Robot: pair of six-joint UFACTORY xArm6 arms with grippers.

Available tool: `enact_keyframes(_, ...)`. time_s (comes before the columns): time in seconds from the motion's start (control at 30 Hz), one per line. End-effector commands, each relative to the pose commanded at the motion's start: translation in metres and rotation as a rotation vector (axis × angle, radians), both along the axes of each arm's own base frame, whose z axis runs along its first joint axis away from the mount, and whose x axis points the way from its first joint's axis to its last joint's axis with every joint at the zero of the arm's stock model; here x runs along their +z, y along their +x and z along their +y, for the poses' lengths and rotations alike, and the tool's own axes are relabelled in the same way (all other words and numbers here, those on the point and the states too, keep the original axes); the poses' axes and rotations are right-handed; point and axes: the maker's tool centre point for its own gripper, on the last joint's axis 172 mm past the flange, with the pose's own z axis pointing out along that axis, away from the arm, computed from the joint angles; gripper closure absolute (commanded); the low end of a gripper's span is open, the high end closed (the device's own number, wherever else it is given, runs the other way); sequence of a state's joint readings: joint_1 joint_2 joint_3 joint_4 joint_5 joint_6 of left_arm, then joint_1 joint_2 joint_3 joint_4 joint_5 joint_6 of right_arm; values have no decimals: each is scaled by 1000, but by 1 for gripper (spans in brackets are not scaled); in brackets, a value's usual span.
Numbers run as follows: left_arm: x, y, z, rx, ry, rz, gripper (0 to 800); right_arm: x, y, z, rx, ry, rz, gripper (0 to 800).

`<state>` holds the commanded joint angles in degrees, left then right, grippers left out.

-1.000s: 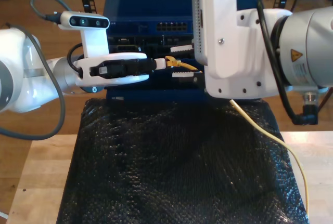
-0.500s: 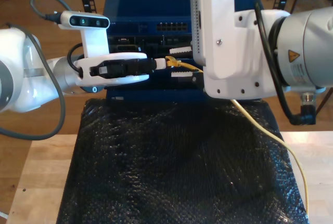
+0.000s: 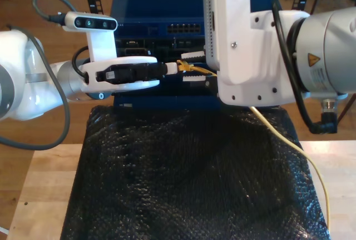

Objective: Grab the cable and plug it in

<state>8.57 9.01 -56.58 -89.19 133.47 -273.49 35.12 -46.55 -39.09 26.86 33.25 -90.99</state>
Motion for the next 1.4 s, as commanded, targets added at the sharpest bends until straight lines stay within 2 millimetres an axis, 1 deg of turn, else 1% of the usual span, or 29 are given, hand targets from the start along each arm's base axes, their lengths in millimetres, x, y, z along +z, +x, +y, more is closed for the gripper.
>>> enact_keyframes(0.5,-2,-1,-1,-19,15,33,795,1,0,0,0,1,-1,585)
enact_keyframes(0.87,-2,-1,-1,-19,15,32,795,-1,0,1,1,0,2,600)
enact_keyframes(1.1,-2,-2,-1,-22,14,34,795,-1,0,1,0,1,3,638)
enact_keyframes(1.17,-2,-2,-1,-22,14,34,795,-1,0,1,-1,1,4,665)
enact_keyframes(1.23,-2,-2,-1,-22,14,34,795,-1,0,1,-1,1,4,748)
enact_keyframes(1.4,-2,-2,-1,-22,14,34,795,-2,0,1,-1,1,8,781)
